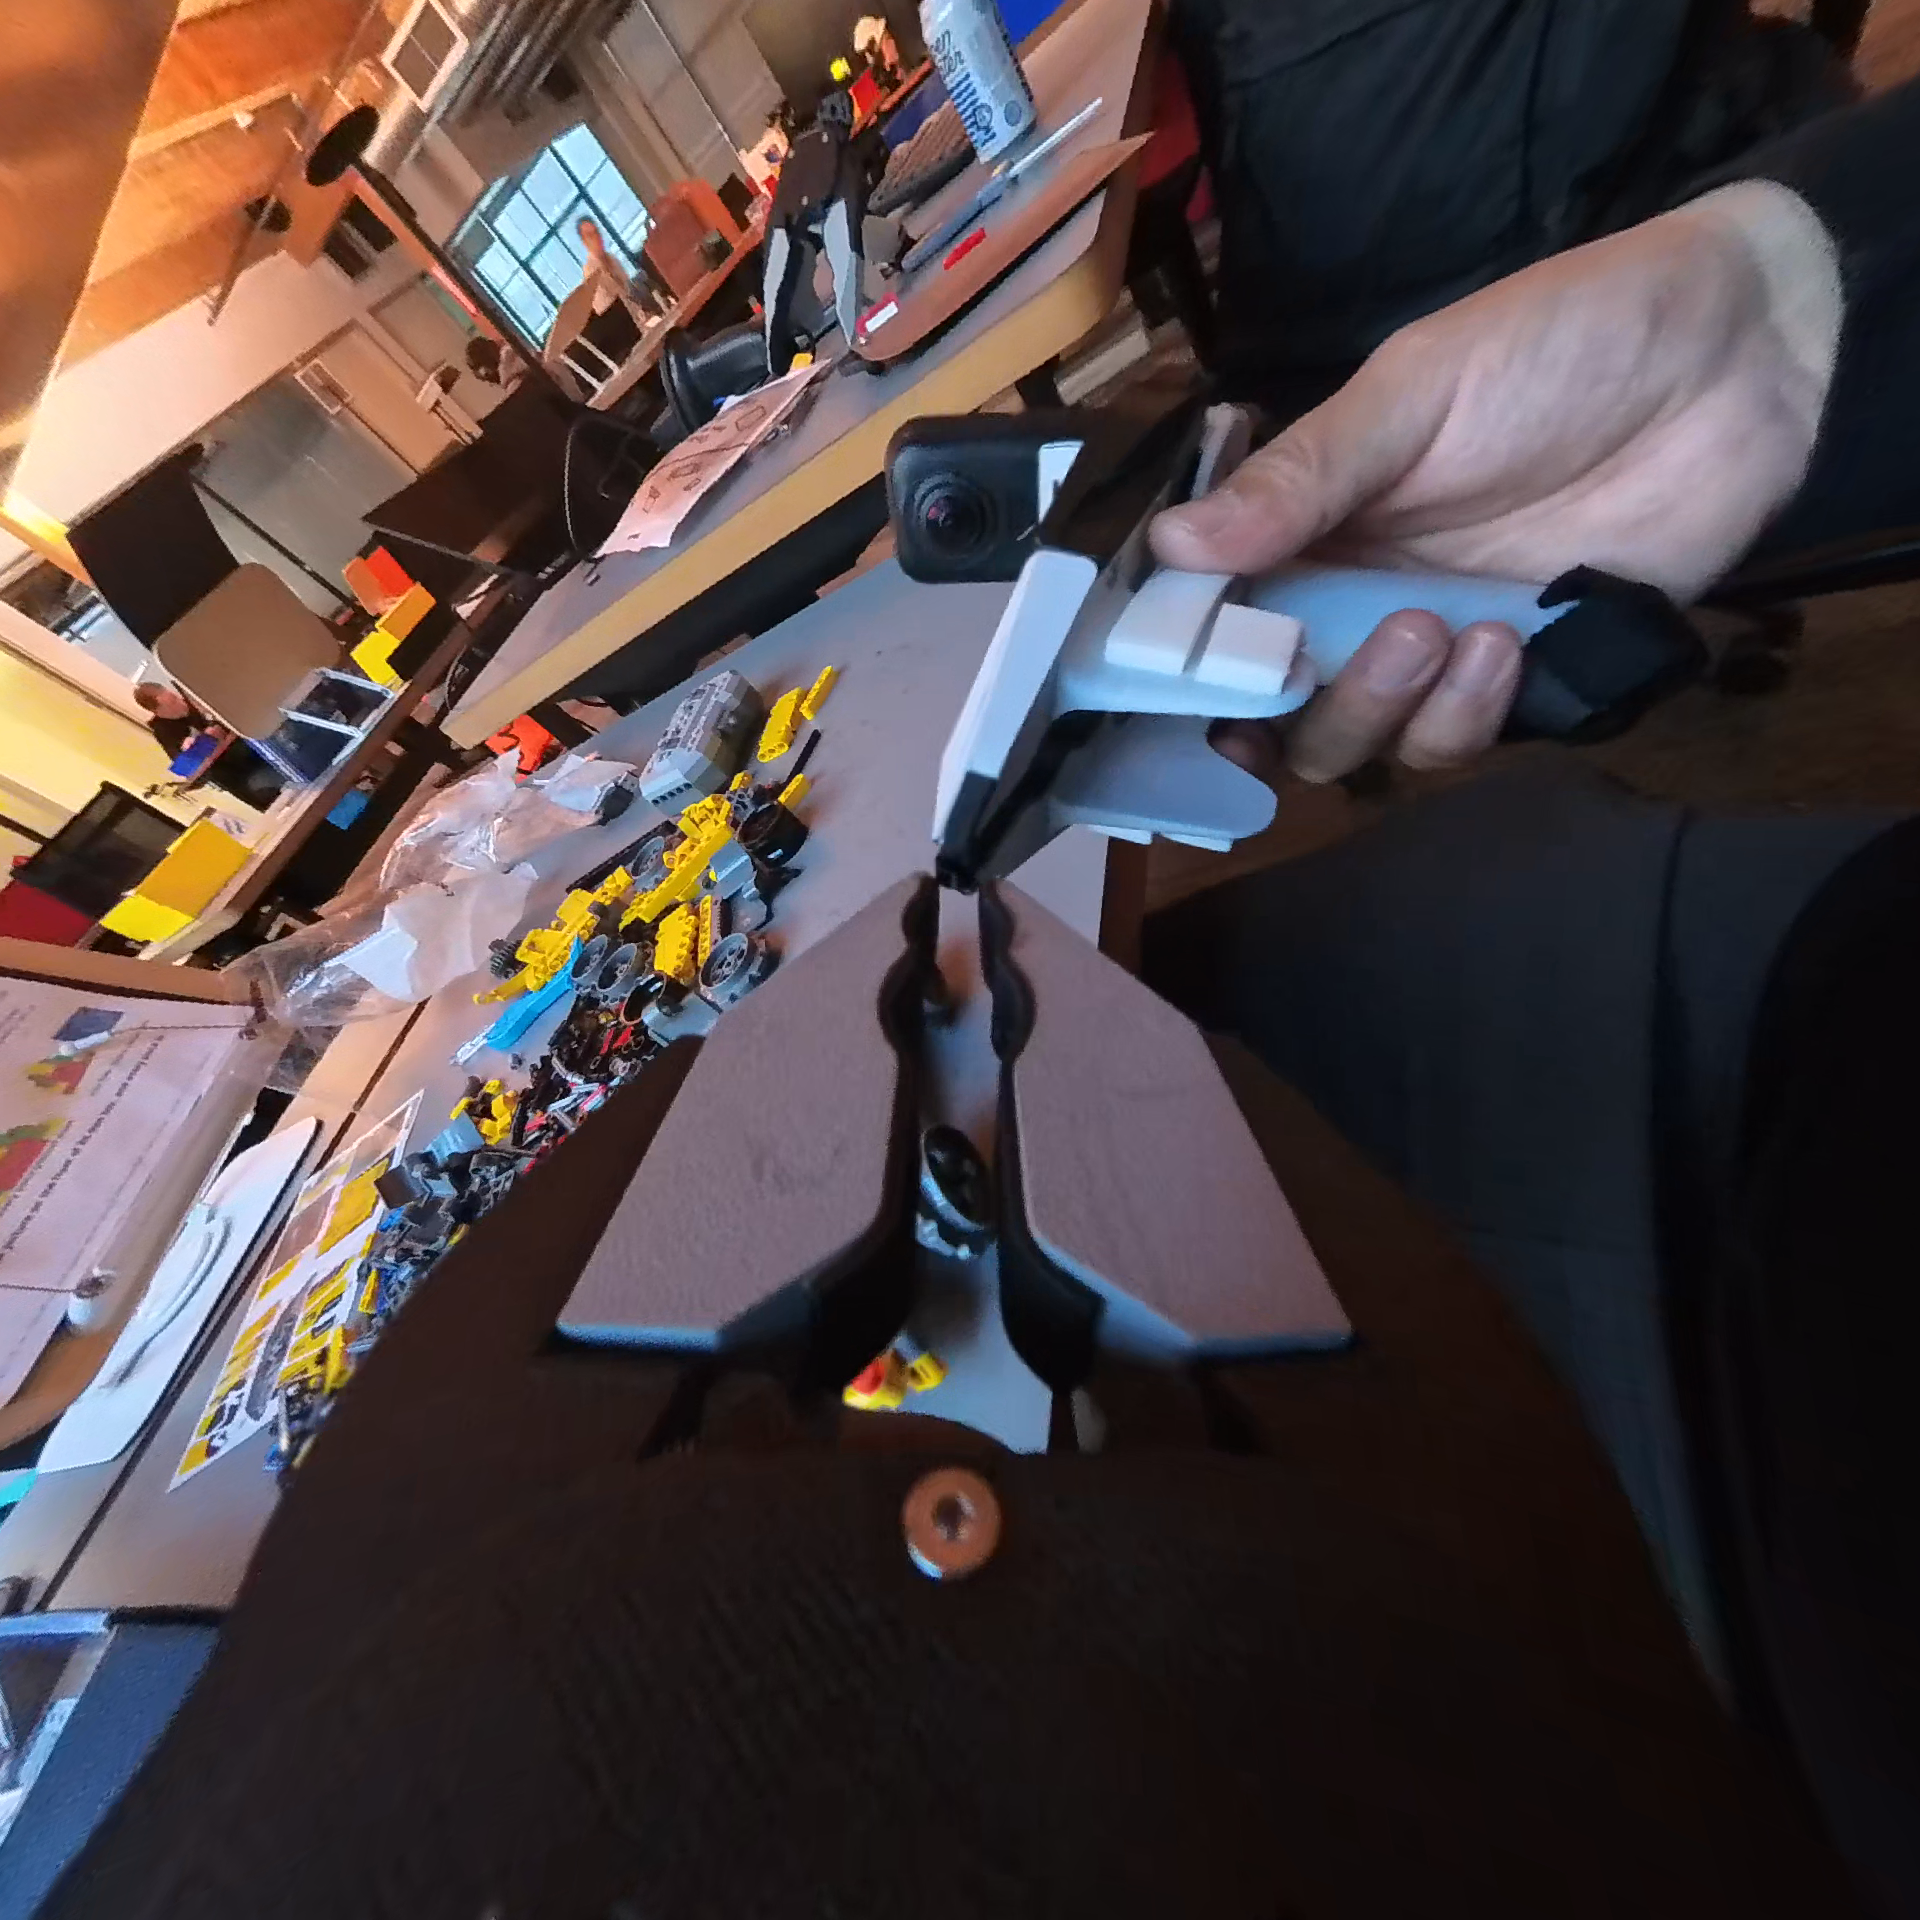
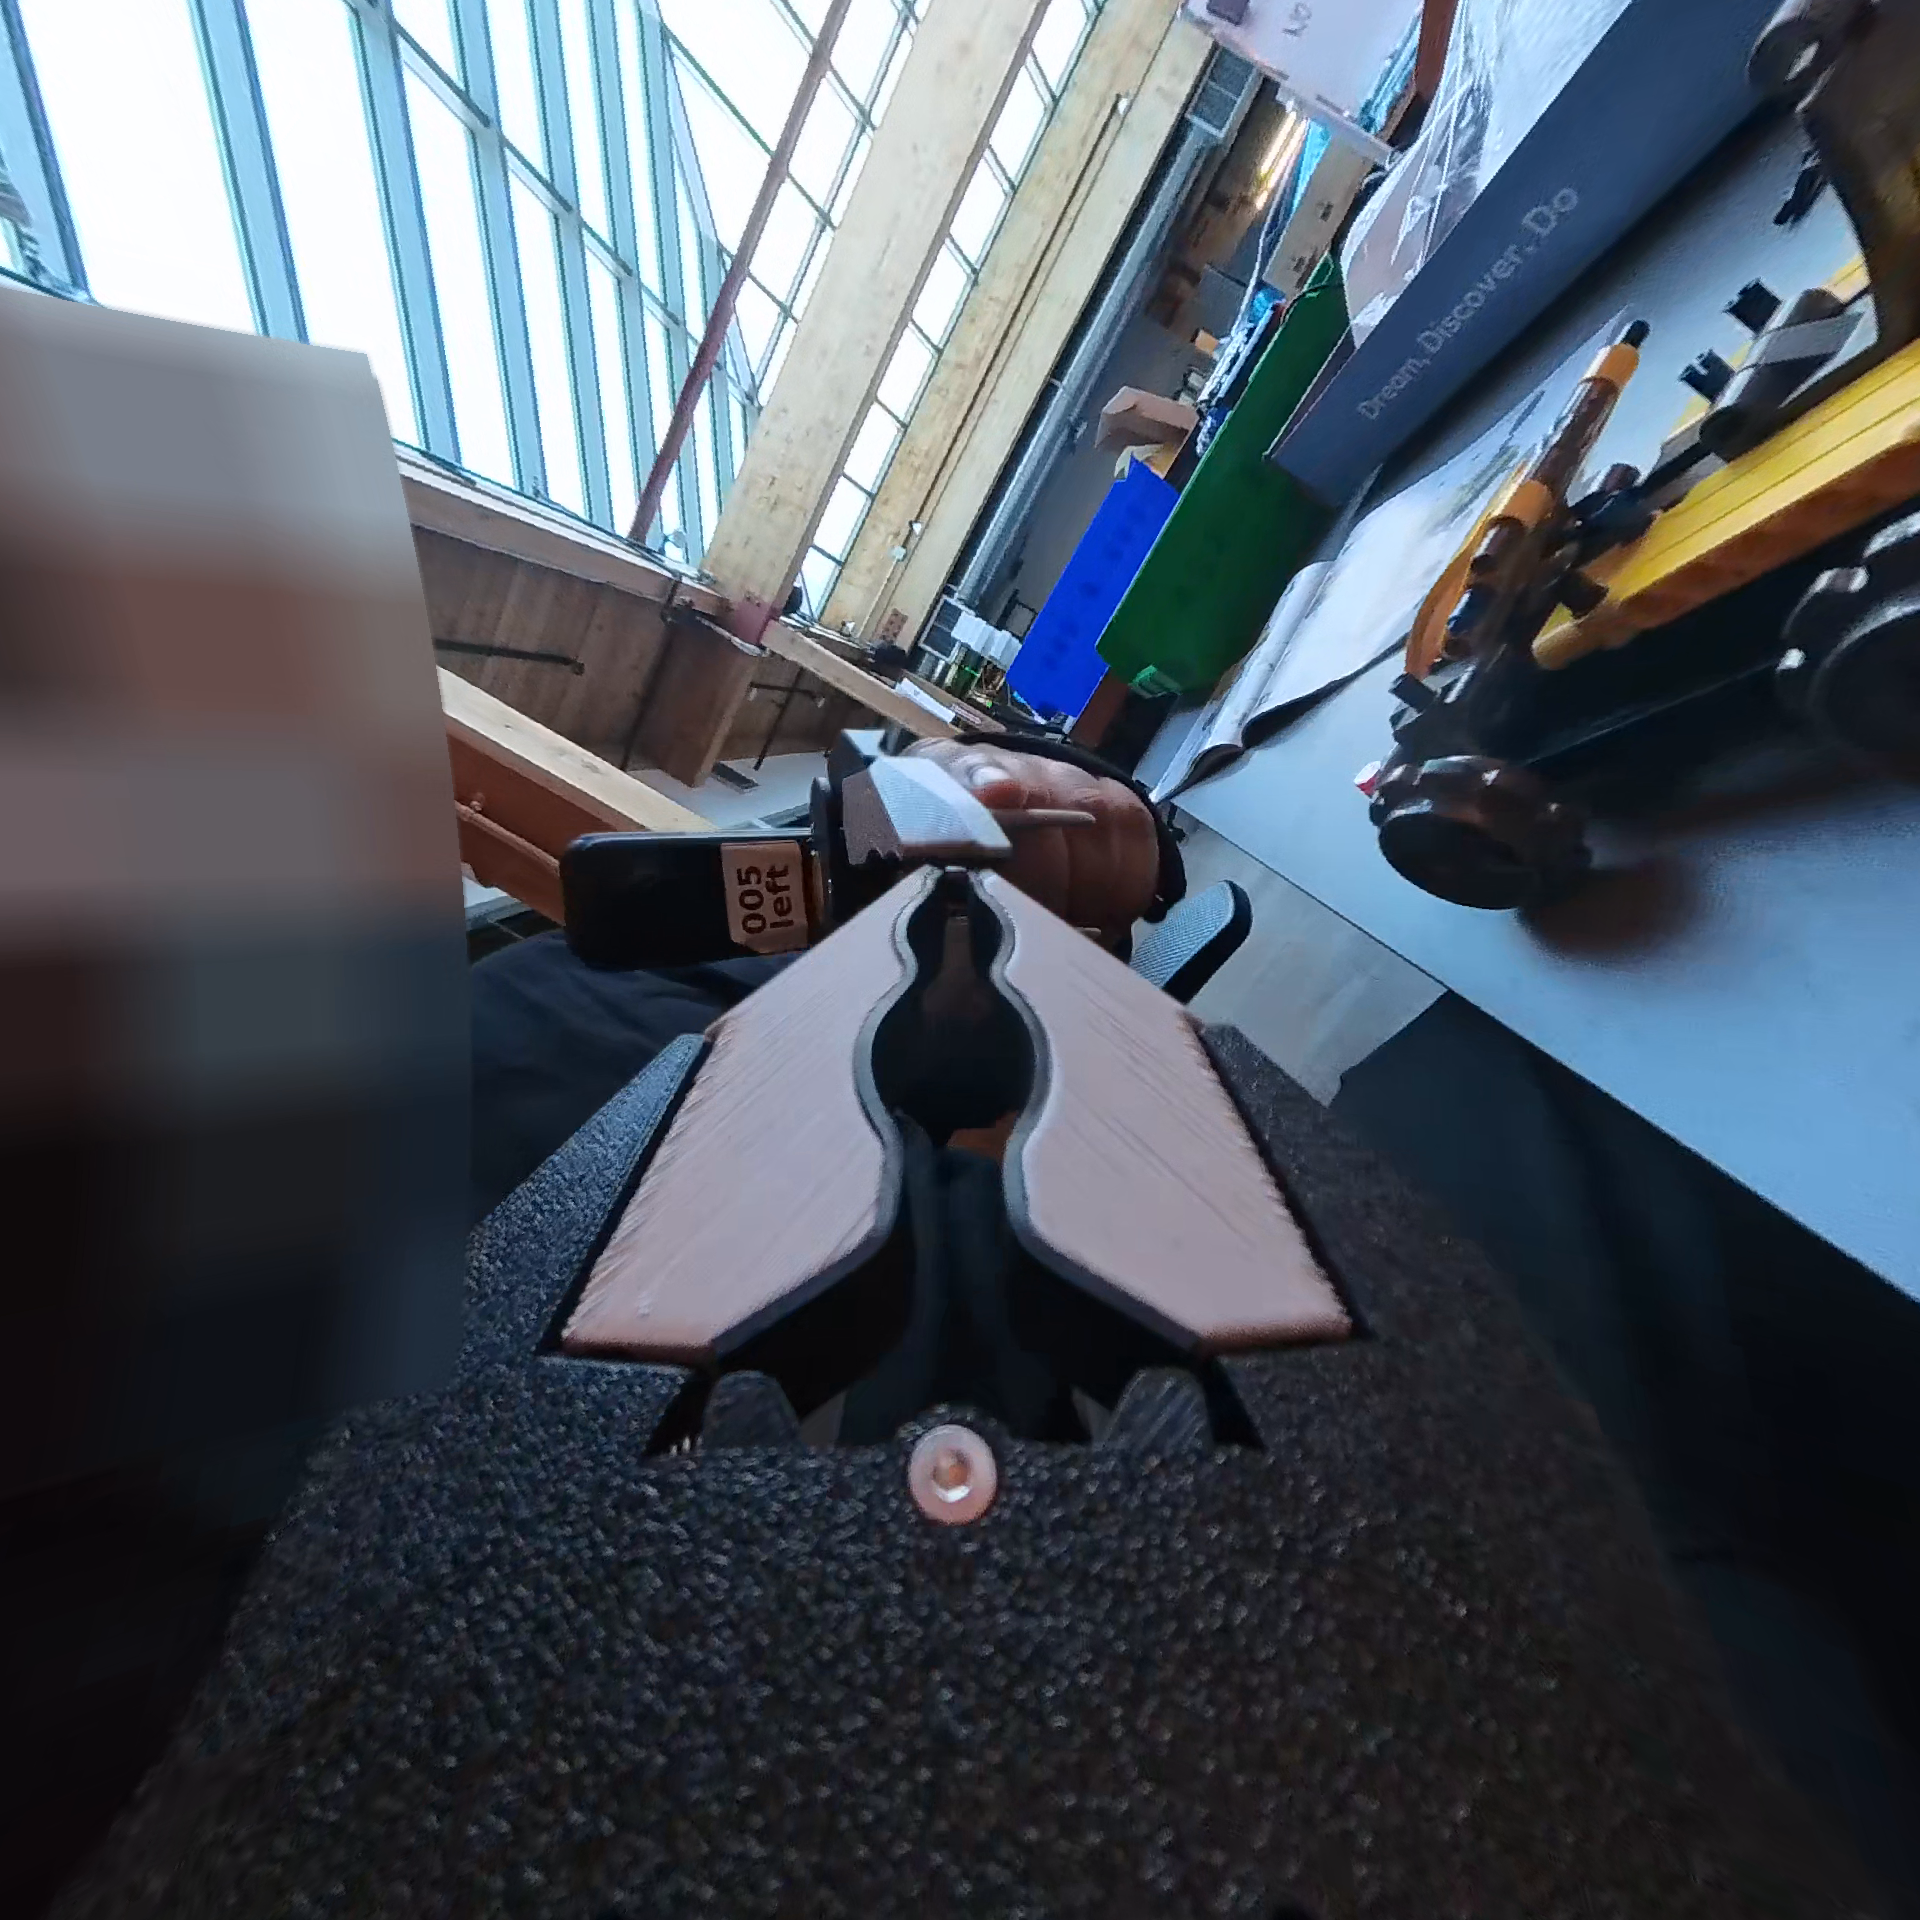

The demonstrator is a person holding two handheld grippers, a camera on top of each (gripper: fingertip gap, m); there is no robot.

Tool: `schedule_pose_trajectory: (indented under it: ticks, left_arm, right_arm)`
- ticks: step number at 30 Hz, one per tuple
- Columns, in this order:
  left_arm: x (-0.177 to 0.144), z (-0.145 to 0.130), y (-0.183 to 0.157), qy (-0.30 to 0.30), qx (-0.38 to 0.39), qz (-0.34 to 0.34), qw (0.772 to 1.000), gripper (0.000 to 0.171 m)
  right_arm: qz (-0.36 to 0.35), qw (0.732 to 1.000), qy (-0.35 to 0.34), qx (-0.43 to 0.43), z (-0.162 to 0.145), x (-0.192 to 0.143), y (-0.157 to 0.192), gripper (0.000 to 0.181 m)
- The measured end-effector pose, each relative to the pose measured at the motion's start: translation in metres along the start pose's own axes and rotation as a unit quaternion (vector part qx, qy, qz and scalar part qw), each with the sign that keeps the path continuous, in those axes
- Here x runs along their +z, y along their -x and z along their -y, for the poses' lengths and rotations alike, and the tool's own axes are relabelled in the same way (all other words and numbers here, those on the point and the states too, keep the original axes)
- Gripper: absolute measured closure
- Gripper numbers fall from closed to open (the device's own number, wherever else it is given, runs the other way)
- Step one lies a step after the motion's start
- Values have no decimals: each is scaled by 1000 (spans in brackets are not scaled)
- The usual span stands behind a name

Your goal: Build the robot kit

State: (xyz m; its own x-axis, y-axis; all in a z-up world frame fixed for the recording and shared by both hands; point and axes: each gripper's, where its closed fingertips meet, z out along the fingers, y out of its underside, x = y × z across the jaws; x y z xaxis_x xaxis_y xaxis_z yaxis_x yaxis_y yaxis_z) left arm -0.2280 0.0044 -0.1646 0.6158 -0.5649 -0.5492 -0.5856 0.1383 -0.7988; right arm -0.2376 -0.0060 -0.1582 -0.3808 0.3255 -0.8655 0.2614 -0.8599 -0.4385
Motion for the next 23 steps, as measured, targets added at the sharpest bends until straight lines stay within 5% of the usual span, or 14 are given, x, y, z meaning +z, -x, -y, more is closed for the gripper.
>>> schedule_pose_trajectory:
  ticks: [14, 19, 23]
  left_arm:
    - [3, 1, -6, -12, -21, -20, 999, 168]
    - [-1, 12, -2, -71, -106, -36, 991, 169]
    - [-20, 47, -15, -196, -120, -87, 969, 168]
  right_arm:
    - [-25, 999, 16, -24, -3, -6, -7, 177]
    - [0, 999, 11, -49, 2, -12, 6, 177]
    - [89, 996, 4, -24, 4, -15, 26, 176]
